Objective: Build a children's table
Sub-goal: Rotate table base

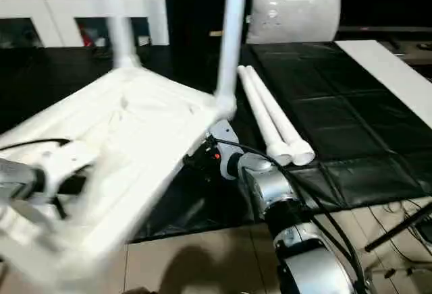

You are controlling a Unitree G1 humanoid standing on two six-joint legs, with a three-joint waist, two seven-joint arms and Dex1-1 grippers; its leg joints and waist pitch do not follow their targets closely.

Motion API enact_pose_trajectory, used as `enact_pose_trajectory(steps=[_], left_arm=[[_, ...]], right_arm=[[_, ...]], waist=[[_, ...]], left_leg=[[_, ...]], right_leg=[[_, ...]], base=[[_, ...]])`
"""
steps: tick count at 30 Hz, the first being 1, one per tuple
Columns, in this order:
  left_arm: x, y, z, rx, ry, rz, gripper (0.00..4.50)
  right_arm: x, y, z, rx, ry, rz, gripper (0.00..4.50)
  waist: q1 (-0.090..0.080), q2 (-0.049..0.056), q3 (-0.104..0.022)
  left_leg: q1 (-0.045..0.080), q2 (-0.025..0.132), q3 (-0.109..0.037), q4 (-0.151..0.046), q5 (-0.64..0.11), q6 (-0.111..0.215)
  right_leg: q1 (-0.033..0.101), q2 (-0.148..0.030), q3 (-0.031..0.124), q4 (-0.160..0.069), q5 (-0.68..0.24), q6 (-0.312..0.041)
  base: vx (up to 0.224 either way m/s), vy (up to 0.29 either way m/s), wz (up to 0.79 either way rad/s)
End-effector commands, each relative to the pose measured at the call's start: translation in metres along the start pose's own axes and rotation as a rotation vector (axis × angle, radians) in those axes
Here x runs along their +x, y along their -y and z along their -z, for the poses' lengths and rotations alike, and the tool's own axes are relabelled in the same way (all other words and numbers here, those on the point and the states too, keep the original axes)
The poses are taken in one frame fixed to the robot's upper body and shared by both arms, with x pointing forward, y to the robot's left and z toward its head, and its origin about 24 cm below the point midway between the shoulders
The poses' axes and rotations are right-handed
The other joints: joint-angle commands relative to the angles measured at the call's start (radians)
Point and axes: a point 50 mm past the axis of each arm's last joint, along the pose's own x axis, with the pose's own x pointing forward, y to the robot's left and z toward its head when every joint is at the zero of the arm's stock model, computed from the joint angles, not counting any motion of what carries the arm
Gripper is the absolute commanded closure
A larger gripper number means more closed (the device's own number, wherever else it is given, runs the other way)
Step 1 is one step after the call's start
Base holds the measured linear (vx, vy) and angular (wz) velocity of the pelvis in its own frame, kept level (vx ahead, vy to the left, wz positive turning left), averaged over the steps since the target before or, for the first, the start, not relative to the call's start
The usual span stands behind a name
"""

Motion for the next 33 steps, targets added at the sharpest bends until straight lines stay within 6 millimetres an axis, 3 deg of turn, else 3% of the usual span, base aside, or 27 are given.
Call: enact_pose_trajectory(steps=[1, 5, 8, 10, 12, 14, 16, 17, 18, 19, 21, 25, 28, 29, 32, 33], left_arm=[[0.014, 0.024, -0.025, 0.048, 0.128, 0.176, 4.49], [0.027, 0.029, -0.049, 0.063, 0.263, 0.193, 4.49], [0.045, 0.018, -0.059, 0.049, 0.309, 0.05, 4.49], [0.055, 0.008, -0.063, 0.009, 0.312, -0.06, 4.49], [0.059, 0.004, -0.064, -0.022, 0.318, -0.102, 4.49], [0.066, -0.008, -0.062, -0.033, 0.293, -0.235, 4.49], [0.071, -0.019, -0.06, -0.033, 0.27, -0.36, 4.49], [0.072, -0.02, -0.059, -0.036, 0.266, -0.376, 4.49], [0.072, -0.022, -0.058, -0.038, 0.266, -0.391, 4.49], [0.071, -0.024, -0.058, -0.041, 0.266, -0.414, 4.49], [0.07, -0.033, -0.053, -0.029, 0.253, -0.512, 4.49], [0.067, -0.037, -0.049, -0.005, 0.263, -0.532, 4.49], [0.061, -0.039, -0.051, 0.013, 0.306, -0.518, 4.18], [0.06, -0.039, -0.052, 0.026, 0.316, -0.511, 4.07], [0.057, -0.032, -0.06, 0.032, 0.395, -0.422, 3.88], [0.055, -0.027, -0.064, 0.041, 0.436, -0.373, 3.88]], right_arm=[[0.009, -0.01, -0.019, -0.043, 0.066, -0.045, 0.0], [0.009, -0.01, -0.022, -0.06, 0.077, -0.05, 0.0], [0.007, -0.006, -0.023, -0.072, 0.081, -0.032, 0.0], [0.004, -0.001, -0.024, -0.086, 0.083, -0.005, 0.0], [0.003, 0.002, -0.024, -0.093, 0.085, 0.009, 0.0], [-0.005, 0.012, -0.027, -0.09, 0.104, 0.067, 0.0], [-0.013, 0.023, -0.032, -0.085, 0.129, 0.149, 0.0], [-0.014, 0.025, -0.034, -0.082, 0.133, 0.168, 0.0], [-0.016, 0.027, -0.035, -0.078, 0.139, 0.183, 0.0], [-0.017, 0.03, -0.037, -0.071, 0.149, 0.208, 0.0], [-0.028, 0.045, -0.051, -0.048, 0.204, 0.337, 0.0], [-0.042, 0.063, -0.068, -0.023, 0.259, 0.463, 0.0], [-0.05, 0.072, -0.074, -0.011, 0.24, 0.523, 0.0], [-0.052, 0.075, -0.074, -0.009, 0.228, 0.537, 0.0], [-0.055, 0.08, -0.071, -0.018, 0.138, 0.586, 0.0], [-0.055, 0.082, -0.069, -0.023, 0.081, 0.595, 0.0]], waist=[[-0.006, 0.015, -0.058], [-0.009, 0.012, -0.059], [-0.014, 0.007, -0.061], [-0.013, 0.007, -0.063], [-0.009, 0.005, -0.067], [-0.012, 0.001, -0.065], [-0.009, 0.001, -0.065], [-0.007, 0.0, -0.068], [-0.007, -0.001, -0.07], [-0.013, -0.003, -0.071], [-0.016, -0.006, -0.073], [-0.014, -0.005, -0.081], [-0.011, -0.004, -0.085], [-0.012, -0.014, -0.085], [-0.005, -0.01, -0.082], [-0.004, -0.015, -0.08]], left_leg=[[0.029, 0.058, -0.042, -0.087, -0.458, -0.071], [0.031, 0.056, -0.04, -0.084, -0.447, -0.063], [0.023, 0.054, -0.039, -0.082, -0.422, -0.051], [0.028, 0.053, -0.037, -0.078, -0.427, -0.038], [0.025, 0.058, -0.041, -0.078, -0.409, -0.035], [0.02, 0.057, -0.039, -0.081, -0.391, -0.032], [0.026, 0.054, -0.033, -0.078, -0.384, -0.029], [0.019, 0.054, -0.037, -0.081, -0.367, -0.032], [0.017, 0.053, -0.036, -0.08, -0.358, -0.03], [0.011, 0.053, -0.037, -0.08, -0.341, -0.026], [0.013, 0.051, -0.033, -0.075, -0.309, -0.011], [0.011, 0.053, -0.028, -0.069, -0.232, 0.006], [0.008, 0.052, -0.023, -0.062, -0.166, 0.03], [0.006, 0.051, -0.021, -0.062, -0.158, 0.037], [0.008, 0.053, -0.02, -0.063, -0.159, 0.032], [0.012, 0.055, -0.018, -0.063, -0.169, 0.024]], right_leg=[[0.028, -0.07, 0.055, -0.072, -0.483, -0.158], [0.026, -0.07, 0.055, -0.079, -0.495, -0.149], [0.031, -0.068, 0.054, -0.078, -0.484, -0.144], [0.026, -0.071, 0.052, -0.085, -0.505, -0.134], [0.03, -0.075, 0.05, -0.084, -0.501, -0.135], [0.032, -0.065, 0.049, -0.079, -0.47, -0.132], [0.027, -0.062, 0.051, -0.082, -0.454, -0.122], [0.036, -0.064, 0.049, -0.076, -0.444, -0.114], [0.037, -0.064, 0.049, -0.075, -0.436, -0.114], [0.041, -0.066, 0.049, -0.073, -0.418, -0.117], [0.037, -0.066, 0.05, -0.073, -0.389, -0.138], [0.04, -0.065, 0.05, -0.056, -0.288, -0.172], [0.041, -0.061, 0.05, -0.044, -0.187, -0.208], [0.041, -0.06, 0.049, -0.044, -0.181, -0.211], [0.042, -0.064, 0.05, -0.044, -0.206, -0.219], [0.038, -0.063, 0.051, -0.047, -0.217, -0.22]], base=[[0.0, 0.0, 0.0], [0.0, 0.0, 0.0], [0.0, 0.0, 0.0], [0.0, 0.0, 0.0], [0.0, 0.0, 0.0], [0.0, 0.0, 0.0], [0.0, 0.0, 0.0], [0.0, 0.0, 0.0], [0.0, 0.0, 0.0], [0.0, 0.0, 0.0], [0.0, 0.0, 0.0], [0.0, 0.0, 0.0], [0.0, 0.0, 0.0], [0.0, 0.0, 0.0], [0.0, 0.0, 0.0], [0.0, 0.0, 0.0]])
